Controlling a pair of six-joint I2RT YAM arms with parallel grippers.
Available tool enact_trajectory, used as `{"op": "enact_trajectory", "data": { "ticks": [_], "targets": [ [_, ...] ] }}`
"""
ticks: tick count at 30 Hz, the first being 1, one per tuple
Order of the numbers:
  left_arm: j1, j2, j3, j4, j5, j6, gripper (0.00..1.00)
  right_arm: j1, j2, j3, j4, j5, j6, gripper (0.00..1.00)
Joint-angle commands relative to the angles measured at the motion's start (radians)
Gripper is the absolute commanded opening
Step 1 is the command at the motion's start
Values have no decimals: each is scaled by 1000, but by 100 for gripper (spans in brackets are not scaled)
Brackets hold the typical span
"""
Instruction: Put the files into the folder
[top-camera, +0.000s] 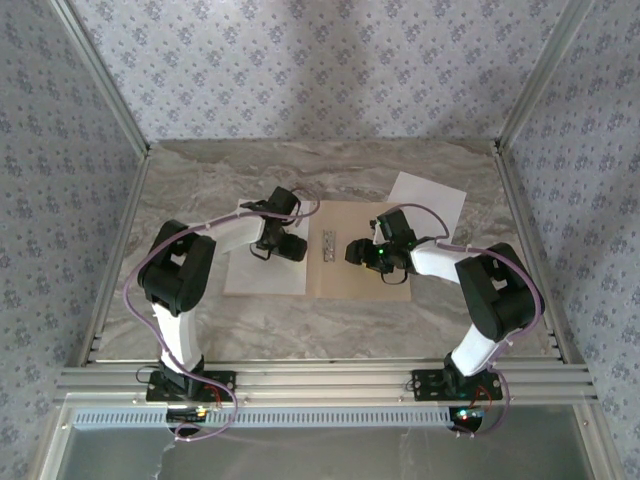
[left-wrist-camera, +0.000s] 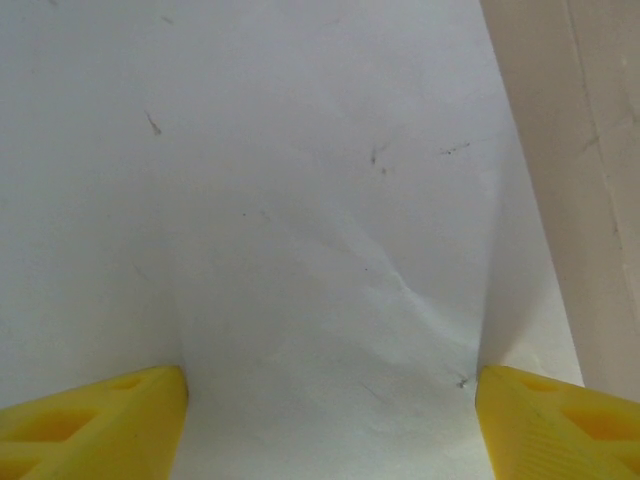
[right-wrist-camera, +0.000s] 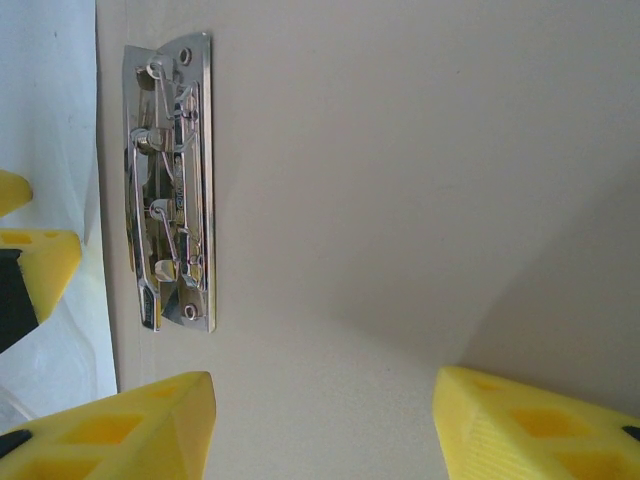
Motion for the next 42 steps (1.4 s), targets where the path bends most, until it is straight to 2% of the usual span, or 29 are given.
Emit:
{"op": "enact_trajectory", "data": {
  "ticks": [1, 9, 17, 22, 28, 34, 42],
  "targets": [
    [1, -43, 5, -33, 40, 3, 76, 13, 7, -17, -56, 10, 19, 62],
    [-12, -61, 25, -60, 44, 15, 76, 24, 7, 8, -68, 5, 27, 62],
    [-33, -149, 91, -134, 4, -25, 79, 27, -21, 31, -89, 0, 18, 62],
    [-62, -223, 101, -137, 4, -139, 78, 13, -56, 41, -98, -16, 5, 62],
    [-132, -263, 93, -104, -60, -339, 73, -23, -103, 31, -114, -39, 5, 60],
    [-237, -230, 101, -81, -182, -421, 70, -59, -138, -20, -92, -59, -23, 59],
    [-302, -84, 135, -64, -223, -489, 59, -82, -143, -91, -46, -67, -11, 59]
  ]
}}
